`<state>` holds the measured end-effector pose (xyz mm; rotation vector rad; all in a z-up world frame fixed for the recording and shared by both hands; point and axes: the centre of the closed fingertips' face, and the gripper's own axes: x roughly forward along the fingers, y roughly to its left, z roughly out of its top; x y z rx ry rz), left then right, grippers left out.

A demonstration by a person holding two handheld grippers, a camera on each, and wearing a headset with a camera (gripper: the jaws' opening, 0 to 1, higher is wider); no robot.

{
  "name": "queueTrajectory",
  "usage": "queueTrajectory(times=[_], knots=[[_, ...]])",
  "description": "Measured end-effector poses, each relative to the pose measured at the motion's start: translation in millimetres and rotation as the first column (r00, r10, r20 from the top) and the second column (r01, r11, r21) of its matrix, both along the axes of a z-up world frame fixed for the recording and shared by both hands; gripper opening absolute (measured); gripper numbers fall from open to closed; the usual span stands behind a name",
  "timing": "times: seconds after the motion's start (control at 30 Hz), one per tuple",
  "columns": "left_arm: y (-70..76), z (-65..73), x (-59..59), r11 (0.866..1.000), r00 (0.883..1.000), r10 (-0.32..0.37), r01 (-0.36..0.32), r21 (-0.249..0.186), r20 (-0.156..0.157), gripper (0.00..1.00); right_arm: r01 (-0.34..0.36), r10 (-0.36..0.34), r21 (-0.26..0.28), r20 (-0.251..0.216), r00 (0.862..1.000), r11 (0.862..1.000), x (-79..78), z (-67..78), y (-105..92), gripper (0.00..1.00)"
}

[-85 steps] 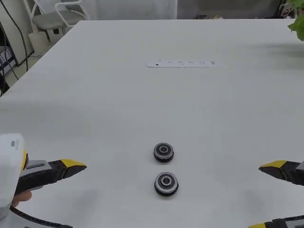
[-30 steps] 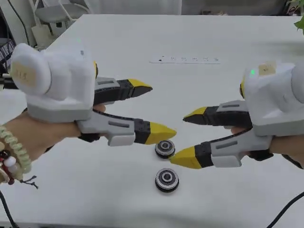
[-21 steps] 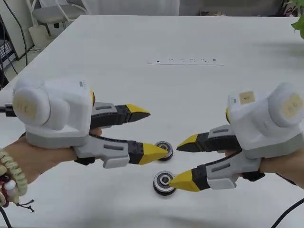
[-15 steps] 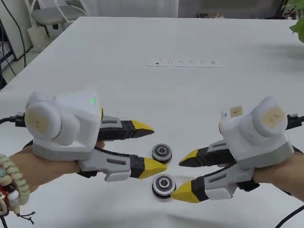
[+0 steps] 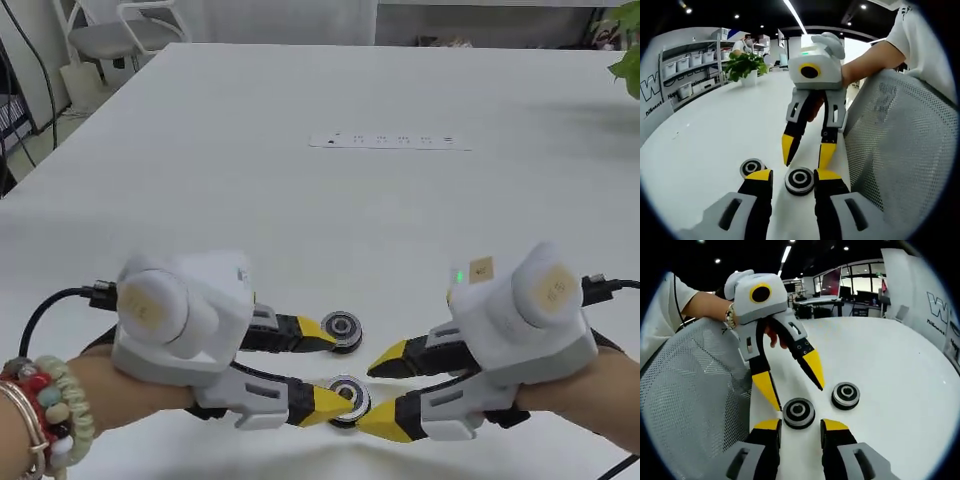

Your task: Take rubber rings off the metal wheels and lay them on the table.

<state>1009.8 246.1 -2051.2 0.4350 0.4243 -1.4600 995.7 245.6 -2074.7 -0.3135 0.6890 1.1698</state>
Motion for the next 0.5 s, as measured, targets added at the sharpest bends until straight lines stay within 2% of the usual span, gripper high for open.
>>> queueTrajectory(times=[0.07, 0.13, 0.2, 0.3, 0.5], knots=[[-1.2, -1.7, -2.1, 1.000, 1.000, -0.006, 0.006, 0.002, -0.005, 0.26, 0.002, -0.002, -0.003, -0.003, 1.000, 1.000, 0.1, -1.0, -0.1, 0.26], [-2.6, -7.5, -9.0, 0.998, 0.999, -0.047, 0.047, 0.029, 0.016, 0.24, -0.001, 0.001, -0.009, 0.000, 1.000, 1.000, -0.1, -2.8, -0.3, 0.26], [-4.4, -8.2, -11.4, 0.998, 0.998, -0.055, 0.055, 0.029, 0.018, 0.22, -0.007, 0.007, -0.016, -0.001, 1.000, 1.000, -1.3, -4.1, -0.1, 0.26], [-4.9, -8.2, -11.4, 0.998, 0.998, -0.055, 0.055, 0.027, 0.014, 0.19, -0.010, 0.010, -0.025, 0.000, 1.000, 1.000, -1.4, -5.9, -0.3, 0.26], [-0.2, -11.3, -7.7, 0.998, 0.998, -0.051, 0.049, 0.041, 0.032, 0.15, -0.015, 0.015, -0.033, -0.005, 1.000, 0.999, -2.8, -8.2, 0.2, 0.26]])
